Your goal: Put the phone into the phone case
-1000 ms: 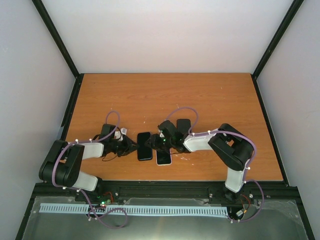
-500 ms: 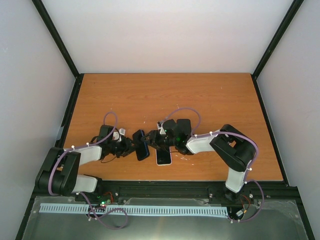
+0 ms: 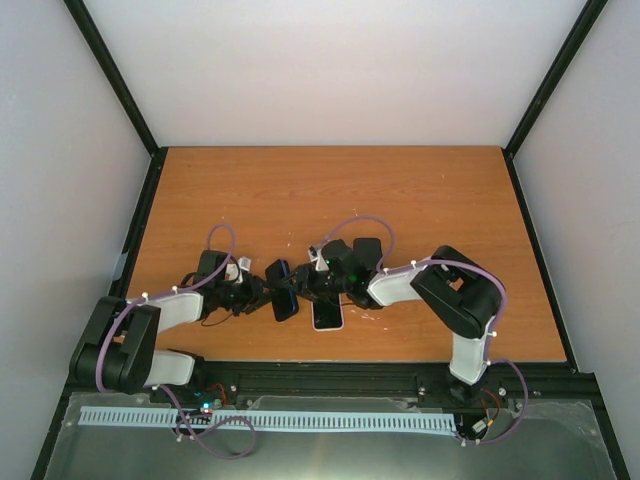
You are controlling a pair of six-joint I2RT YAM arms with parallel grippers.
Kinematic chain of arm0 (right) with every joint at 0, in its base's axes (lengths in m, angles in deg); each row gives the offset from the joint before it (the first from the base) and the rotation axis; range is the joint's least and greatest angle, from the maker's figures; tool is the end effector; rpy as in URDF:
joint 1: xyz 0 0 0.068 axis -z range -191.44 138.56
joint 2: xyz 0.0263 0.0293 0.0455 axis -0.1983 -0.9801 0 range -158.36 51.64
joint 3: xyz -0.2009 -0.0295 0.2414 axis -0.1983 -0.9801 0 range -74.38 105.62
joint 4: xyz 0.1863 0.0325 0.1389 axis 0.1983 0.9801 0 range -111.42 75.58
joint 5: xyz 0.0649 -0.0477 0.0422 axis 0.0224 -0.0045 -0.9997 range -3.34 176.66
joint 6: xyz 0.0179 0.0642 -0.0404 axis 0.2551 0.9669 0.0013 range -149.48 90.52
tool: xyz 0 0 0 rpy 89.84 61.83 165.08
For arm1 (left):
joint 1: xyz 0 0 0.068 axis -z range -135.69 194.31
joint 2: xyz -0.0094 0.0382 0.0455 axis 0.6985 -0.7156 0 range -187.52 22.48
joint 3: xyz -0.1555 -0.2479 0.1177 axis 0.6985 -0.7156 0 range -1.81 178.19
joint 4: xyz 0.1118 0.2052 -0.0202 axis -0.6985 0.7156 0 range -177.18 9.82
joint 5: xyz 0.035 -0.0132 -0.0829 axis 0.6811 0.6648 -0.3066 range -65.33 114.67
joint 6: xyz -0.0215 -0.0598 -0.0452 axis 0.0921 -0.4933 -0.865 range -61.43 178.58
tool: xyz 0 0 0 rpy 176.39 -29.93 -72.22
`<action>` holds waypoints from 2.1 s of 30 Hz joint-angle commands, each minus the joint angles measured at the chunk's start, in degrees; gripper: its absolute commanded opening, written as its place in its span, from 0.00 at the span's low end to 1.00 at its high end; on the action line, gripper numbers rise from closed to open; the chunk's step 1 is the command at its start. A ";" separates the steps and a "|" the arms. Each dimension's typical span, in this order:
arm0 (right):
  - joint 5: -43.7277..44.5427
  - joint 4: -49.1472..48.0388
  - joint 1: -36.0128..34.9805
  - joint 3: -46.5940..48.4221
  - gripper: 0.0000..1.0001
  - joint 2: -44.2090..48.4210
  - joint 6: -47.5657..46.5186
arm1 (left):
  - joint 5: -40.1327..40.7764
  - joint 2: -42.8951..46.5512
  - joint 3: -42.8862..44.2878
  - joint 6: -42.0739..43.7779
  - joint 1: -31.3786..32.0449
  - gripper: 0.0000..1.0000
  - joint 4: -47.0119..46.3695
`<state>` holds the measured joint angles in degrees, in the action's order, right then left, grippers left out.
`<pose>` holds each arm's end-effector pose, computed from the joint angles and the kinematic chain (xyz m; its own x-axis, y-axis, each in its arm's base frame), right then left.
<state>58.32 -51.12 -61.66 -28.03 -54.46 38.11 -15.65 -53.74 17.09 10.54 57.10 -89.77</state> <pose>0.2193 0.3130 0.1864 -0.9905 0.0819 -0.1102 -0.0618 0.4502 0.8908 0.1716 -0.0832 0.1610 -0.9289 -0.3704 0.0068 -0.2356 0.5764 -0.7825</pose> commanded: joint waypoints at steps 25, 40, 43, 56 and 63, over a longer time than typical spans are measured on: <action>7.80 11.14 -1.49 0.17 0.03 14.05 -16.86 | -3.56 15.15 7.39 0.29 0.70 0.63 5.68; 7.22 -3.86 -1.27 -11.26 0.03 37.06 -19.51 | -15.62 28.94 13.34 0.40 0.39 0.80 2.15; 6.00 -6.52 -1.28 -12.15 0.03 38.60 -18.73 | -18.99 29.82 11.80 -1.73 0.39 0.73 -3.59; 0.58 -12.20 -1.29 -12.08 0.04 36.79 -17.25 | -28.19 28.11 6.14 -11.57 0.39 0.20 -24.05; -0.67 -12.25 -1.27 -11.93 0.08 36.04 -17.28 | -29.08 28.71 3.87 -14.23 0.39 0.09 -32.04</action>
<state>59.17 -58.59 -62.81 -40.49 -17.83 21.98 -42.42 -25.66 21.70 -1.30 57.19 -114.27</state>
